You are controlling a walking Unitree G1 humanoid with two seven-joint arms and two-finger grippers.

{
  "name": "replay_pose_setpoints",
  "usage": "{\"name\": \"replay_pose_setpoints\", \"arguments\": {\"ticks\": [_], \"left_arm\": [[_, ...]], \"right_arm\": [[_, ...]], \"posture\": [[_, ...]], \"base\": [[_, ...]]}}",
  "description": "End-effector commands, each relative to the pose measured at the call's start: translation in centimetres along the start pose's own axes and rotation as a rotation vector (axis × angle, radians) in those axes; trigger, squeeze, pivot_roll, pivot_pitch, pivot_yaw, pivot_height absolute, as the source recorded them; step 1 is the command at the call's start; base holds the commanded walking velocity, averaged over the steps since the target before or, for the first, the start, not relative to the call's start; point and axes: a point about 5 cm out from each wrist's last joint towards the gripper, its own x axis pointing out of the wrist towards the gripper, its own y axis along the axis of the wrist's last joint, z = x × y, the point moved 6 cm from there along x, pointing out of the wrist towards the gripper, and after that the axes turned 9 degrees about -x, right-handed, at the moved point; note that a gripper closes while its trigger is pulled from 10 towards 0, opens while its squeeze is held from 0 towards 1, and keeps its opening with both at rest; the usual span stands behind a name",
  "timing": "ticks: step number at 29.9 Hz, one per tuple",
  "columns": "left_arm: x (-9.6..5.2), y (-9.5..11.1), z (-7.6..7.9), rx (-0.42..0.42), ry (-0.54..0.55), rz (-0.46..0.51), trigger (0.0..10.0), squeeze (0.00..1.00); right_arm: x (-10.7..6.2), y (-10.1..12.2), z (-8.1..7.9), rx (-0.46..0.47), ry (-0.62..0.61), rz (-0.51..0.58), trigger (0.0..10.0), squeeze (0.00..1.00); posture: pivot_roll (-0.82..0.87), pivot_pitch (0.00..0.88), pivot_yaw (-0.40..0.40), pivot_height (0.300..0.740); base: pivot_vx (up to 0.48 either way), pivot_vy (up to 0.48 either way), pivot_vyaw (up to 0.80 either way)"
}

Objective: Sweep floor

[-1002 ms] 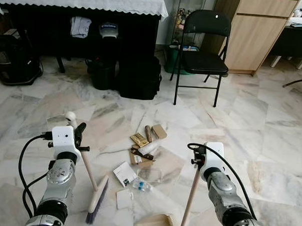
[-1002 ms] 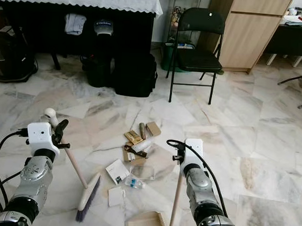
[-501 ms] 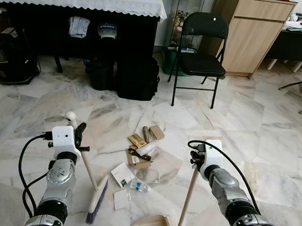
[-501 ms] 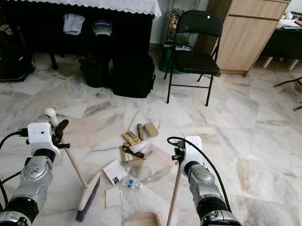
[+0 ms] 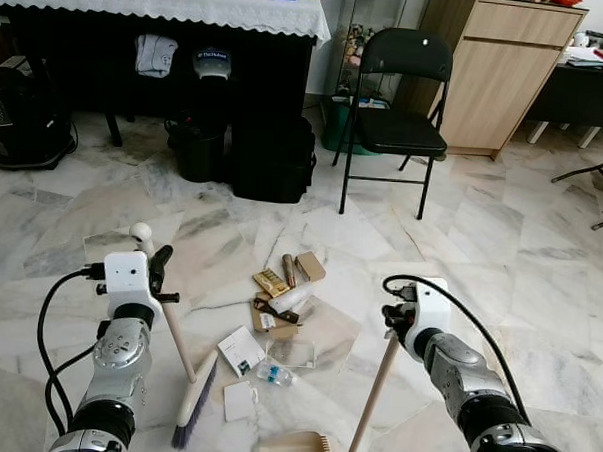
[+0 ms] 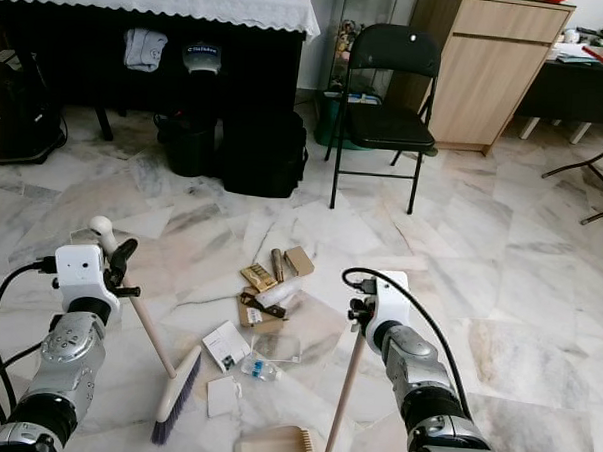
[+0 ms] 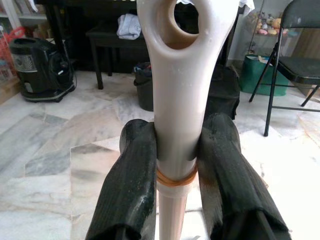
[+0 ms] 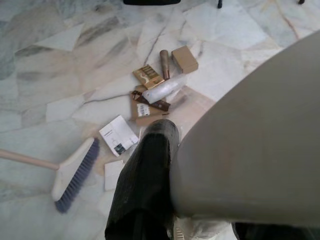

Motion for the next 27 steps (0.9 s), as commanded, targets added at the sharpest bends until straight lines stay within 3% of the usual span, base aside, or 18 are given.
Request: {"name": "replay_pose_setpoints", "arguments": {"ticks": [1,7,13,16,18,21,27], "left_arm": [[0.7,1.2,0.9,-0.011,-0.025,0.033,10.0,0.0],[0.7,1.1,0.9,-0.013,-0.027,0.029,10.0,0.0],[0.7,1.1,0.9,-0.015,-0.027,0.029,10.0,0.0],[0.7,1.2,0.9,-0.018,-0.024,0.034,10.0,0.0],[0.8,1.4,0.7,-0.021,-0.013,0.046,10.0,0.0],[0.8,1.5,0.6,-0.022,-0.008,0.051,10.0,0.0],[0.7,1.7,0.4,-0.021,0.0,0.06,10.0,0.0]], "right_arm": [[0.0,-2.4,-1.6,0.107,0.071,-0.071,10.0,0.0],[-0.1,-2.3,-1.4,0.091,0.057,-0.07,10.0,0.0],[-0.3,-1.1,1.3,-0.055,-0.119,-0.005,10.0,0.0],[-0.6,0.3,2.3,-0.014,-0.186,0.071,10.0,0.0],[-0.9,1.8,3.1,-0.096,-0.245,0.138,10.0,0.0],[-1.1,2.5,3.2,-0.16,-0.263,0.17,10.0,0.0],[-1.3,3.6,3.1,-0.162,-0.3,0.246,10.0,0.0]], "posture": [[0.01,0.0,-0.092,0.74],[0.01,0.0,-0.093,0.74],[0.01,0.0,-0.091,0.74],[0.01,0.0,-0.091,0.74],[0.01,0.0,-0.091,0.74],[0.01,0.0,-0.091,0.74],[0.01,0.0,-0.093,0.74]], "base": [[0.0,0.0,0.0],[0.0,0.0,0.0],[0.0,0.0,0.0],[0.0,0.0,0.0],[0.0,0.0,0.0],[0.0,0.0,0.0],[0.0,0.0,0.0]]}}
